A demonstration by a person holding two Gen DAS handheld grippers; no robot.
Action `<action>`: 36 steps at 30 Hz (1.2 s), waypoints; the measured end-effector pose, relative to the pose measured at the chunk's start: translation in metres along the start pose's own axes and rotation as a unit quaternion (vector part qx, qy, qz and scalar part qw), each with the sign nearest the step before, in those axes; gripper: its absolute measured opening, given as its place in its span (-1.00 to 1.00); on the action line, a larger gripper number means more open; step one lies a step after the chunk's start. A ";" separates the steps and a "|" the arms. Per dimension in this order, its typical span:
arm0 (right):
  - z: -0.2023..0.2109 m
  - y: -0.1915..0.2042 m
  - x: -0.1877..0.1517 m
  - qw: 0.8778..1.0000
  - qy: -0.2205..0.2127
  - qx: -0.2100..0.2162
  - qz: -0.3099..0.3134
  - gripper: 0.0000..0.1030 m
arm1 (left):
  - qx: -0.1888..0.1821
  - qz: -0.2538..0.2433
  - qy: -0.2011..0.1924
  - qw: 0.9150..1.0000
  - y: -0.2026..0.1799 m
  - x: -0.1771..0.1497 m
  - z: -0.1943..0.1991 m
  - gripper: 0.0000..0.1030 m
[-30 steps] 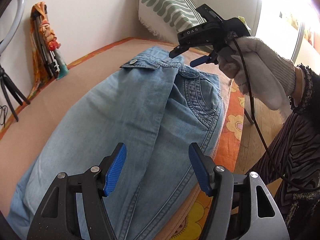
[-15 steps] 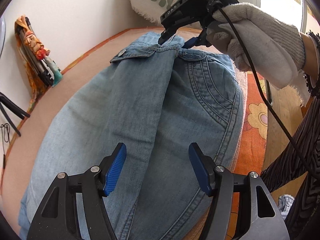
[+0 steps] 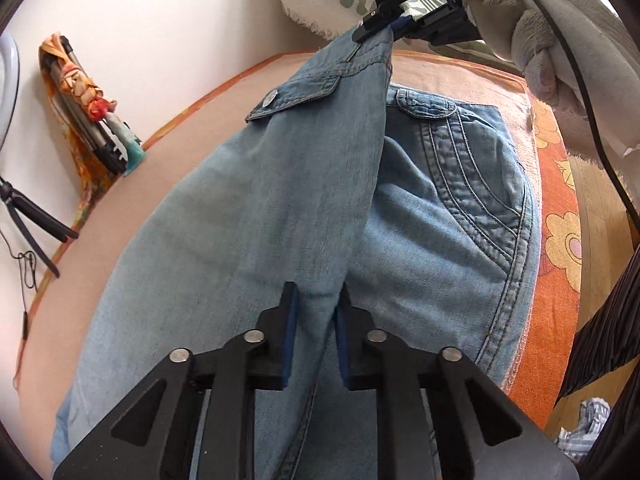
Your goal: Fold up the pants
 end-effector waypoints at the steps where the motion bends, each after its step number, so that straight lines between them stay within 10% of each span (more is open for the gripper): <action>1: 0.002 0.004 0.001 1.000 -0.001 0.008 0.003 -0.85 | -0.004 0.003 -0.002 1.000 0.002 -0.001 0.000 -0.84; 20: 0.091 0.033 -0.033 0.998 -0.031 0.041 0.041 -0.87 | -0.101 0.030 -0.050 0.993 0.032 0.008 0.072 -0.95; 36: 0.110 -0.050 -0.092 0.996 0.019 -0.081 0.025 -0.88 | -0.131 -0.035 -0.014 0.991 -0.026 -0.030 0.063 -0.95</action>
Point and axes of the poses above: each gripper's, at about its wrist camera, not at the fingertips, and z roughly against the way its jaws point, y to its left, x to its top, the point moved 5 cm from there along -z, roughly the way its jaws point, and after that the axes turned 13 degrees about x, right-handed, at the moved point
